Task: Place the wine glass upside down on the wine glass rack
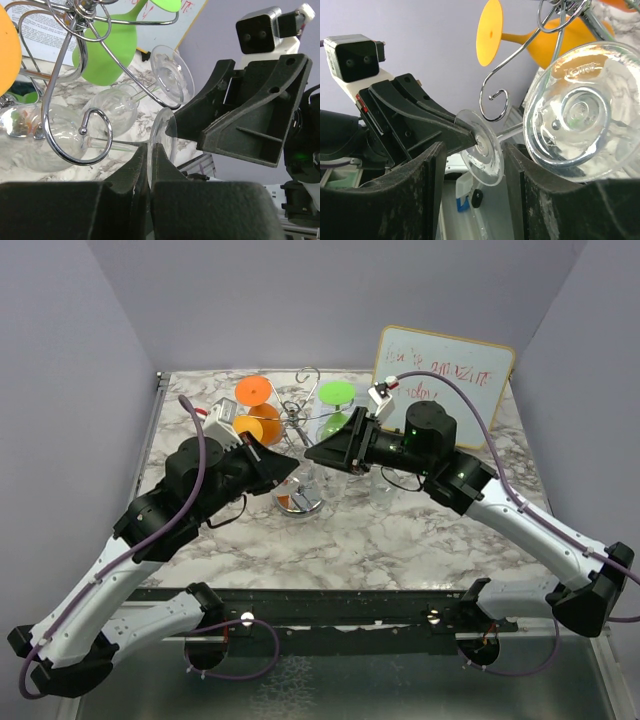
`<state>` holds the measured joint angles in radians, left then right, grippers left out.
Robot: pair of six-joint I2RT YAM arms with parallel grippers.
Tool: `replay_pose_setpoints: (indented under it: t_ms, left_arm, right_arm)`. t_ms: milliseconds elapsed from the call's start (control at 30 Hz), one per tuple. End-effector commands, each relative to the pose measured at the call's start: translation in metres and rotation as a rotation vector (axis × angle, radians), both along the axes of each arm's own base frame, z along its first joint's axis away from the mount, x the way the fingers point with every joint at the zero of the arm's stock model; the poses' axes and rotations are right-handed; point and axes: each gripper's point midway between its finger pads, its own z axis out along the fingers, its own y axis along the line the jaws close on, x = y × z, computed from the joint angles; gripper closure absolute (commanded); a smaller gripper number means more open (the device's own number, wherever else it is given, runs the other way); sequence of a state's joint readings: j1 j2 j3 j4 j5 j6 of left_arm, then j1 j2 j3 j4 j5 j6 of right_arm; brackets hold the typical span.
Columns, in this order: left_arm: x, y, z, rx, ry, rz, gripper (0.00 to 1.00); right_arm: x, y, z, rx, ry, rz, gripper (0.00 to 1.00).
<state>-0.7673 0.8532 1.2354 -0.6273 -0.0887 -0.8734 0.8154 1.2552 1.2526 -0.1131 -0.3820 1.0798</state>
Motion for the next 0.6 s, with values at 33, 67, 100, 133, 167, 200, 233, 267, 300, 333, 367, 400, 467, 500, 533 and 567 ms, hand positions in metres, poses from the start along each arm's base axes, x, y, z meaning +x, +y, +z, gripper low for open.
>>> replay_pose_setpoints:
  t_ms: [33, 67, 100, 133, 167, 200, 233, 267, 300, 333, 367, 400, 467, 500, 533, 567]
  left_arm:
    - [0.006, 0.004, 0.008, -0.105, 0.051, 0.085, 1.00]
    - [0.007, 0.004, 0.008, -0.122, 0.057, 0.097, 1.00]
    - [0.009, 0.005, 0.008, -0.139, 0.063, 0.113, 1.00]
    - [0.011, 0.007, 0.009, -0.157, 0.063, 0.131, 1.00]
    - [0.013, 0.010, 0.011, -0.174, 0.061, 0.157, 1.00]
    - [0.015, 0.012, 0.011, -0.189, 0.062, 0.174, 1.00]
    - [0.016, 0.014, 0.013, -0.204, 0.059, 0.194, 1.00]
    - [0.018, 0.017, 0.014, -0.217, 0.058, 0.214, 1.00]
    - [0.020, 0.020, 0.015, -0.227, 0.056, 0.233, 1.00]
    - [0.021, 0.022, 0.015, -0.234, 0.055, 0.250, 1.00]
    - [0.023, 0.024, 0.016, -0.242, 0.055, 0.266, 1.00]
    - [0.024, 0.026, 0.016, -0.249, 0.054, 0.280, 1.00]
    - [0.027, 0.028, 0.016, -0.273, 0.054, 0.304, 1.00]
    - [0.028, 0.029, 0.016, -0.284, 0.054, 0.314, 1.00]
    - [0.029, 0.030, 0.016, -0.294, 0.056, 0.323, 1.00]
    - [0.031, 0.030, 0.016, -0.303, 0.057, 0.332, 1.00]
  right_arm:
    - [0.008, -0.017, 0.022, 0.000, -0.085, -0.101, 0.43]
    - [0.009, -0.018, 0.023, -0.002, -0.089, -0.111, 0.42]
    - [0.010, -0.020, 0.024, -0.003, -0.100, -0.122, 0.40]
    - [0.011, -0.022, 0.025, -0.005, -0.109, -0.132, 0.39]
    - [0.010, -0.024, 0.027, -0.002, -0.118, -0.139, 0.37]
    - [0.011, -0.026, 0.029, 0.001, -0.131, -0.149, 0.35]
    - [0.011, -0.028, 0.031, 0.007, -0.147, -0.156, 0.34]
    - [0.010, -0.030, 0.033, 0.019, -0.165, -0.163, 0.32]
    - [0.010, -0.033, 0.035, 0.030, -0.177, -0.173, 0.31]
    - [0.010, -0.036, 0.037, 0.036, -0.188, -0.182, 0.30]
    - [0.009, -0.038, 0.039, 0.038, -0.201, -0.191, 0.29]
    - [0.010, -0.041, 0.041, 0.039, -0.209, -0.202, 0.29]
    - [0.010, -0.045, 0.045, 0.047, -0.228, -0.216, 0.28]
    - [0.009, -0.046, 0.047, 0.051, -0.236, -0.221, 0.28]
    - [0.010, -0.048, 0.049, 0.053, -0.244, -0.228, 0.28]
    - [0.010, -0.049, 0.050, 0.058, -0.250, -0.234, 0.28]
